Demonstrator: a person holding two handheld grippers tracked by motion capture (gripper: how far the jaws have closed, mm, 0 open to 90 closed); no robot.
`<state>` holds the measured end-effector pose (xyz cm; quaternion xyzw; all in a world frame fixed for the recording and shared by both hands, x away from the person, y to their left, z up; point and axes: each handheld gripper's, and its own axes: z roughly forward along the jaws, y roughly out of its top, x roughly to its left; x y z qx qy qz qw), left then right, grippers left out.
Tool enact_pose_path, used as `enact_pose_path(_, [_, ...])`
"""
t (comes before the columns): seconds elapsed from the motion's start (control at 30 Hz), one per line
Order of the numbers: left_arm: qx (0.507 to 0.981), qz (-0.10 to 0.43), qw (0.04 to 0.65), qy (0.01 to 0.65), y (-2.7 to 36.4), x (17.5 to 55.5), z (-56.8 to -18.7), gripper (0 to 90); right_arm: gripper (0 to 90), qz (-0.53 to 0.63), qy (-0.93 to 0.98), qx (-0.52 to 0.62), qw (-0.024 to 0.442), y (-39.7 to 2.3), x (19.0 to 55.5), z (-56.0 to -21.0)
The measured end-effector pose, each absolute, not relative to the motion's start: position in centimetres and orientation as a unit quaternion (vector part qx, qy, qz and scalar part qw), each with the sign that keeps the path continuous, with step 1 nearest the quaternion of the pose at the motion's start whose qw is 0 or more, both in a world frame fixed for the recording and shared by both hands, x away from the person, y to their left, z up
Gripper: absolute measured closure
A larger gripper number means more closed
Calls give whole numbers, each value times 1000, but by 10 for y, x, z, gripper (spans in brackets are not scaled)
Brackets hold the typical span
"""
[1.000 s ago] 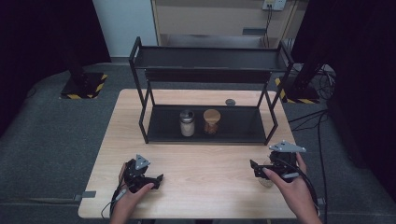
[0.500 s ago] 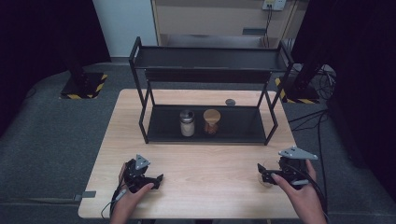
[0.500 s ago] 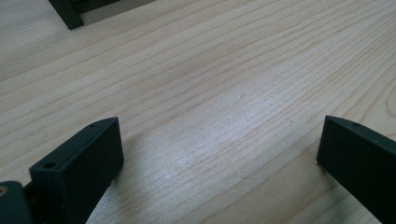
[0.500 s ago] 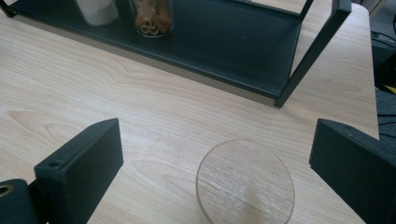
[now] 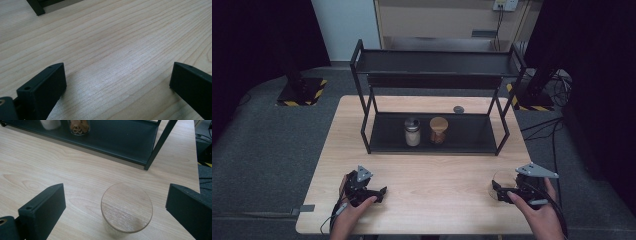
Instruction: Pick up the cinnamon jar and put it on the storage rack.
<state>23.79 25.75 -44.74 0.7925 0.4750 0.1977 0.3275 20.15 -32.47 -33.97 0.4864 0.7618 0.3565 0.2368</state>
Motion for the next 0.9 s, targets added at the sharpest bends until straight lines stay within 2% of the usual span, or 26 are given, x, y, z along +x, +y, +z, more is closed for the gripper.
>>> enact_pose_path(0.9, [792,198,328,475,257,238,-447,0,28,355,750,506,234,-339,190,-377])
